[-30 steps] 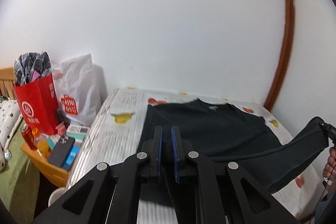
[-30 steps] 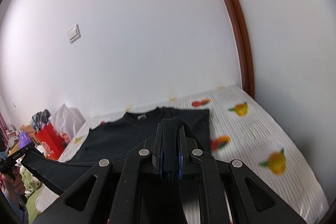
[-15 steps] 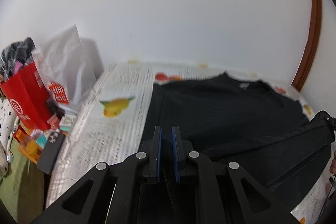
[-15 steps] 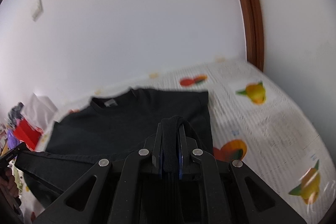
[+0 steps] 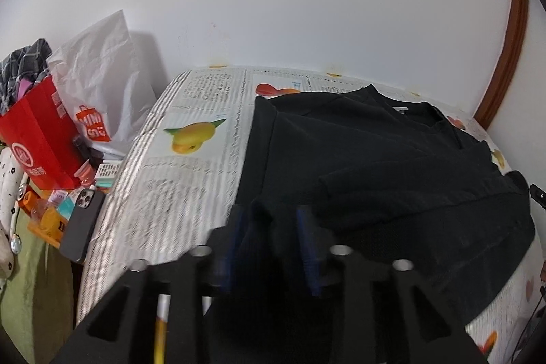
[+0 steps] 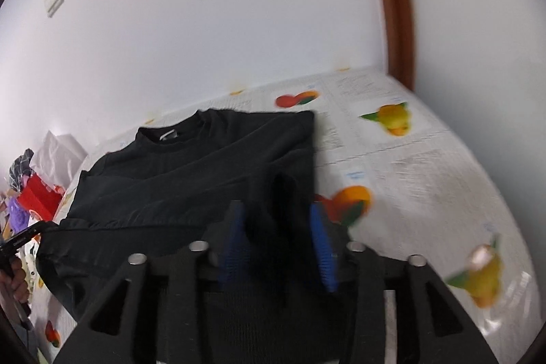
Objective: Fold small clothes
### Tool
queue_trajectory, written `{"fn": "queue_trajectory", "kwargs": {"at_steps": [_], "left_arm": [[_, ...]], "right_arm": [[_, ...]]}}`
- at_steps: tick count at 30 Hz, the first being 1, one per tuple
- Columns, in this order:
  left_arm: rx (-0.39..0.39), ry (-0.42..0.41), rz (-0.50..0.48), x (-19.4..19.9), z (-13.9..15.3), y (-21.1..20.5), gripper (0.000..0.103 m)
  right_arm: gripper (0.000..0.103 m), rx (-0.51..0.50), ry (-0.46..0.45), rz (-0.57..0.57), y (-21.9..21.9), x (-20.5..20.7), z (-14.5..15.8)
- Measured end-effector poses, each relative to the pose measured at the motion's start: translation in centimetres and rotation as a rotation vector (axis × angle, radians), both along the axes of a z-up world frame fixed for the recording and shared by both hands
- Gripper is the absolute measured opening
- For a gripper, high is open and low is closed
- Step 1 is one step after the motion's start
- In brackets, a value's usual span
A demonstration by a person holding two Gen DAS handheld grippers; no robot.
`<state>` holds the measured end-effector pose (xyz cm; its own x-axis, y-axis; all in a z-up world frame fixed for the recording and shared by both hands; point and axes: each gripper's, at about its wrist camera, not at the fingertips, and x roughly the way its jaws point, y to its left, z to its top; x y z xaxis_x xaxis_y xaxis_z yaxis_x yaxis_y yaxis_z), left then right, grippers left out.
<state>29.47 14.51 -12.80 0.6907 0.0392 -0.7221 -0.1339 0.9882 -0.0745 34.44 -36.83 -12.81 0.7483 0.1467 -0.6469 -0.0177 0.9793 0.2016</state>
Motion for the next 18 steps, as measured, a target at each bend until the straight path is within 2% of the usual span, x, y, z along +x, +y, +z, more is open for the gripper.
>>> {"fn": "queue_trajectory", "kwargs": {"at_steps": [2, 6, 9, 13, 16, 18], "left_arm": [[-0.010, 0.008, 0.001, -1.2, -0.1, 0.8, 0.046], [-0.067, 0.056, 0.006, -3.3, -1.7, 2.8, 0.048], [-0.130, 0.085, 0.004, -4.3, -3.3, 3.9, 0.050], [-0.174, 0.127, -0.005, -4.3, -5.1, 4.1, 0.050], [-0.184, 0.134, -0.006, -3.9, -5.7, 3.7, 0.050], [-0.149, 0.131, -0.003, -3.8, -5.6, 3.2, 0.047]], "right_arm": [[0.046, -0.012, 0.017, -0.016, -1.0, -0.9, -0.1], [0.047, 0.039, 0.096, -0.014, -2.7, -2.2, -2.4], [0.047, 0.059, 0.140, 0.007, -2.4, -2.2, -4.0], [0.049, 0.067, 0.165, 0.022, -1.5, -1.4, -5.5], [0.049, 0.055, 0.174, 0.021, -0.9, -0.7, -6.0], [0.046, 0.057, 0.172, 0.028, -0.7, -0.7, -6.0]]}}
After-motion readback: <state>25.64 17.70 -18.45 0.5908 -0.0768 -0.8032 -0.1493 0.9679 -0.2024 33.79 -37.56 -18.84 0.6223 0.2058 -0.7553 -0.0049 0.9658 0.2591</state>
